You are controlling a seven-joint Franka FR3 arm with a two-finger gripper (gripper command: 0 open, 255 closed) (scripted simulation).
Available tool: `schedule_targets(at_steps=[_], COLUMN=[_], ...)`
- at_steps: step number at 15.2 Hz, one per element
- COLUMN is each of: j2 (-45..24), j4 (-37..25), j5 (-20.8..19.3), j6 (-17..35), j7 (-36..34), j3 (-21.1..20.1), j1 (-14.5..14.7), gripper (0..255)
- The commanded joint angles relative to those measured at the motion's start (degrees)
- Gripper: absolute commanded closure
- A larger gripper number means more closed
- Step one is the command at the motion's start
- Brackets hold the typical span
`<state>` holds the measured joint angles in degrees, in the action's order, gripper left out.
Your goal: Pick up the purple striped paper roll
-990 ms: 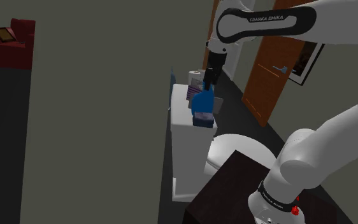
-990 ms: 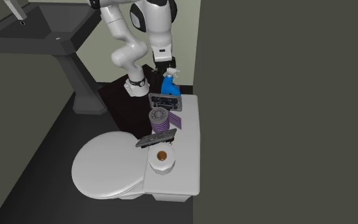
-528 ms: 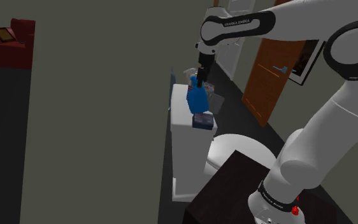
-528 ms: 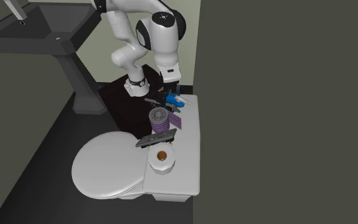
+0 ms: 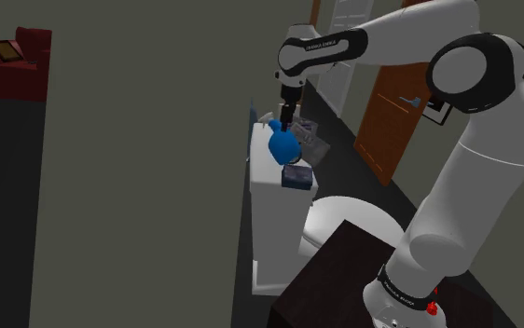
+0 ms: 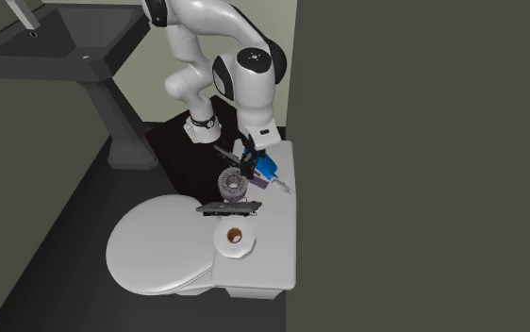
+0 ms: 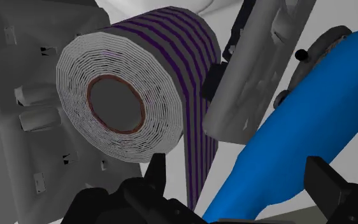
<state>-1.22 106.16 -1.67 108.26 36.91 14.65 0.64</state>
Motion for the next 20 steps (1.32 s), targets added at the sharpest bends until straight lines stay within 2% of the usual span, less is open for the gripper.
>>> schedule_targets(at_steps=[1, 5, 6, 15, 20], j2=[-1.4, -1.8, -1.9, -1.8, -1.1], j4=[1.7, 3.2, 2.8, 3.2, 0.2], j5=[0.2, 0.3, 0.5, 0.3, 0.2], j6=[0.9, 2.8, 2.5, 2.8, -0.9], j7=[0.4, 0.4, 0.9, 0.4, 0.4], j3=[0.2, 0.2, 0.4, 0.2, 0.2], j1=[-0.2, -0.2, -0.4, -0.2, -0.1], gripper=[0, 0, 255, 255, 255])
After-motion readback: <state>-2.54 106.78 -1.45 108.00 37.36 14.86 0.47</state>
